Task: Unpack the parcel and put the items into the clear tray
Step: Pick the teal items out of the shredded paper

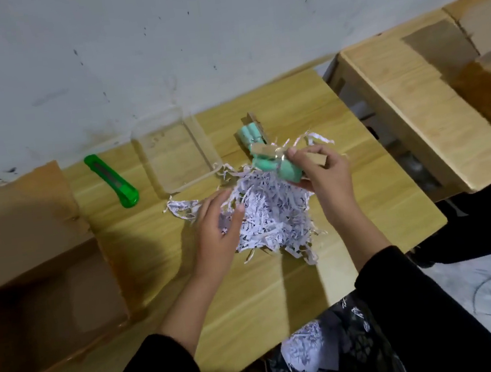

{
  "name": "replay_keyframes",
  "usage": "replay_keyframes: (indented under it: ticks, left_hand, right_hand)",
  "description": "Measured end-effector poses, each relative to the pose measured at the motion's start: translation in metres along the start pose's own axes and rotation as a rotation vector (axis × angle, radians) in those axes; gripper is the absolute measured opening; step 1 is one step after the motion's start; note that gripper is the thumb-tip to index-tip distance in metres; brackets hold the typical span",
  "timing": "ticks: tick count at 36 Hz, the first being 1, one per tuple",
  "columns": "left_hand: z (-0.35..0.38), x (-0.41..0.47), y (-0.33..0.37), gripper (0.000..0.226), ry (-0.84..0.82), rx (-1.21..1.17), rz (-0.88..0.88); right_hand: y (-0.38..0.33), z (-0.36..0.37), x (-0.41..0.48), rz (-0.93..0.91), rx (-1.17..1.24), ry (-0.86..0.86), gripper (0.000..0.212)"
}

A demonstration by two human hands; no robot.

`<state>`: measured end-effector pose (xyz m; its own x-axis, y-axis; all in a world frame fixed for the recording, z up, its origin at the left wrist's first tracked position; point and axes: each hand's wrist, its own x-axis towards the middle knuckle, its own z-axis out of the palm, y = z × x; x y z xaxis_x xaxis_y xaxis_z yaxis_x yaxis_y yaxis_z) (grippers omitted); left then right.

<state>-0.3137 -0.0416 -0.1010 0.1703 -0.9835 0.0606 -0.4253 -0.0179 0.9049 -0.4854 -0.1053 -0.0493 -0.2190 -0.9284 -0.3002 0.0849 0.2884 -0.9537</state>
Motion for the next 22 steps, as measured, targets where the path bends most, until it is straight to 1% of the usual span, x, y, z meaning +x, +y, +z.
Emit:
replay_keyframes:
  ticks: [3,5,8,11,16,19,22]
  left_hand:
    - [0.012,0.008,0.010,0.042,-0.105,-0.142,-0.135]
    - [0.020,0.012,0.011,0.036,-0.146,-0.193,-0.146]
    - [0.025,0.016,0.013,0.016,-0.099,-0.288,-0.204]
    - [0.026,0.018,0.016,0.018,-0.050,-0.400,-0.251]
    - [0.024,0.017,0.019,0.027,-0.005,-0.437,-0.208]
    - [0.022,0.013,0.023,0.024,0.013,-0.465,-0.208]
    - [0.020,0.009,0.022,0.017,0.007,-0.490,-0.238]
  right_hand:
    - [0.006,0.009,-0.012,0.008,0.002,-0.042,0.014]
    - [0.008,0.013,-0.018,0.000,-0.008,-0.050,0.014]
    - [0.007,0.015,-0.023,0.000,0.017,-0.062,0.012]
    - [0.005,0.014,-0.025,0.003,0.027,-0.078,0.012]
    - [-0.001,0.008,-0.027,-0.020,0.065,-0.095,0.012]
    - [-0.002,0.006,-0.027,-0.034,0.082,-0.085,0.012]
    - [-0.002,0.004,-0.027,-0.048,0.076,-0.073,0.012]
